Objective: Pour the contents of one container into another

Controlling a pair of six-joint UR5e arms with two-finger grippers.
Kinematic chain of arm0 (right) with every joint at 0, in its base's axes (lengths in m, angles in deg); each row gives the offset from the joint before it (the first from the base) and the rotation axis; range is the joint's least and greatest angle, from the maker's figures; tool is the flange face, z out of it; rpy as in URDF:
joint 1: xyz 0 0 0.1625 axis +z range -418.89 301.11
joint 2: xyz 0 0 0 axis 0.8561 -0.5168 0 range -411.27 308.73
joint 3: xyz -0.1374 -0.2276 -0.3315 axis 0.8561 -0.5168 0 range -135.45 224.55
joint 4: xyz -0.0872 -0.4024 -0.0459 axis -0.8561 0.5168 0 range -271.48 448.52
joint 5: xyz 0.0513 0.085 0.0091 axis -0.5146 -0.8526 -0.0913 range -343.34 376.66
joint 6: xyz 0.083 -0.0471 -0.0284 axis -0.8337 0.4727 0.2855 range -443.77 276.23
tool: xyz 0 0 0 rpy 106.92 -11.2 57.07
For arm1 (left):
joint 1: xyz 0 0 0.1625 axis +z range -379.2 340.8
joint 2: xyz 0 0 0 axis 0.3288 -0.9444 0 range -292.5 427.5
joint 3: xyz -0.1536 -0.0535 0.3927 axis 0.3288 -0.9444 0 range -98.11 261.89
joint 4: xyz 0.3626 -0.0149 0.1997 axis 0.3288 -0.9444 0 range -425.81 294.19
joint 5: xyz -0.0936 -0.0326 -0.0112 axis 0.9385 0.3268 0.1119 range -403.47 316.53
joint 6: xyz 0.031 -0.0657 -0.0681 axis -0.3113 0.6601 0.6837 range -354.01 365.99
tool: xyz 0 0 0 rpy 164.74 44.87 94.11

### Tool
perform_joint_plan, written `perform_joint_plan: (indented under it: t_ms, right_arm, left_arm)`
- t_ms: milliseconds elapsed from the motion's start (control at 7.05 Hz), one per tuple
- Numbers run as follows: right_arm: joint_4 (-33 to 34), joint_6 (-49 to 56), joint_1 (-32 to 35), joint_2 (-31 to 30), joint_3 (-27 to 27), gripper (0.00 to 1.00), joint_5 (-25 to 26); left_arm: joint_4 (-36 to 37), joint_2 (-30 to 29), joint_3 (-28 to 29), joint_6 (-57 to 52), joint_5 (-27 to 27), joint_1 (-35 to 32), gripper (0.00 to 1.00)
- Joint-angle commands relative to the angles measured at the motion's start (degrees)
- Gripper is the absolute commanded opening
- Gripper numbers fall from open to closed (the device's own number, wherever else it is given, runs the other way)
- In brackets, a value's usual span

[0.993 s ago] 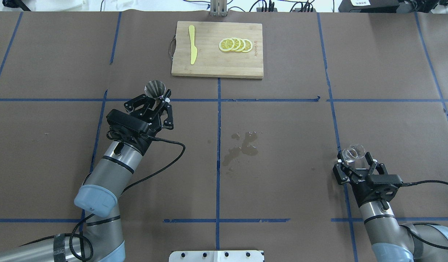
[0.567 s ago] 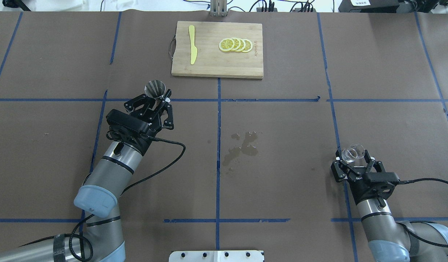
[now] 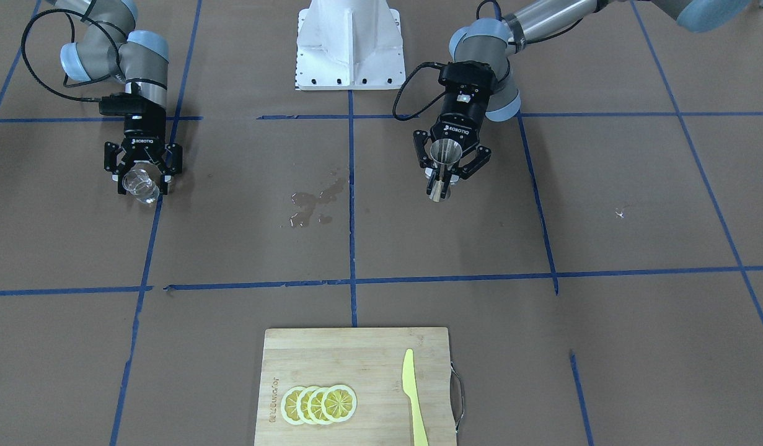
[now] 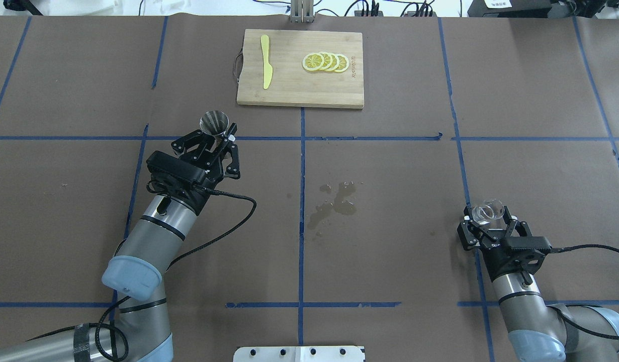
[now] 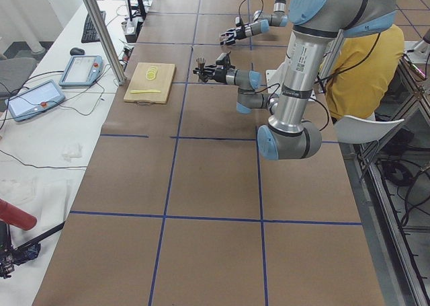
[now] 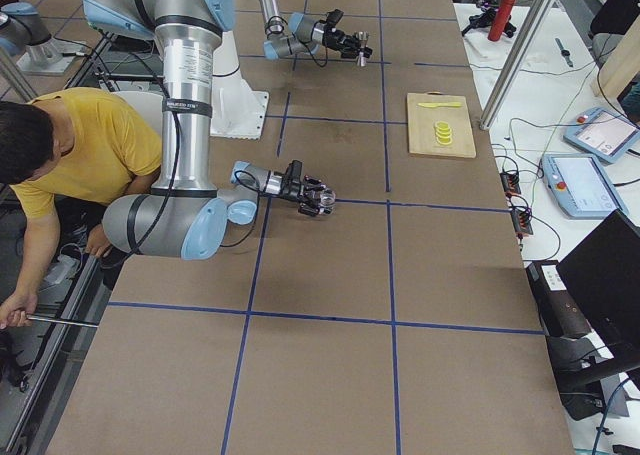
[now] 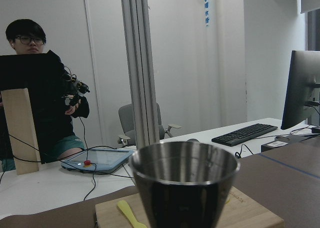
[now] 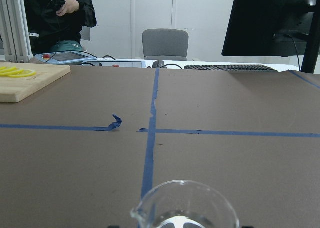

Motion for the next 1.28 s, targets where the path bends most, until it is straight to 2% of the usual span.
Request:
perform_joint_plan:
  t_ms: [0,284,426,567,851,1135]
  right_arm:
    - [0.00,0.01,0.04,0.09,-0.28,0.83,-0.03]
    - [-0.17,0.01,0.04,0.09,-0.98,0.77,-0.20]
    - [-0.26,0.01,0.04,0.09,-0.98,0.62,-0.20]
    - [-0.35,0.01,0.13,0.09,-0.72,0.32,-0.38]
    - [-0.44,0.79,0.22,0.09,-0.28,0.00,-0.38]
    - [-0.53,6.05,1.09,0.09,3.31,0.00,-0.29]
  left_arm:
    - [0.00,0.00,0.00,0.00,0.00,0.00,0.00]
    - [0.00,0.00,0.00,0.00,0.00,0.00,0.00]
    - [0.00,0.00,0.00,0.00,0.00,0.00,0.00]
    - [0.00,0.00,0.00,0.00,0.00,0.00,0.00]
    - [0.00,0.00,-0.09,0.00,0.00,0.00,0.00]
    - [0.00,-0.09,0.00,0.00,0.00,0.00,0.00]
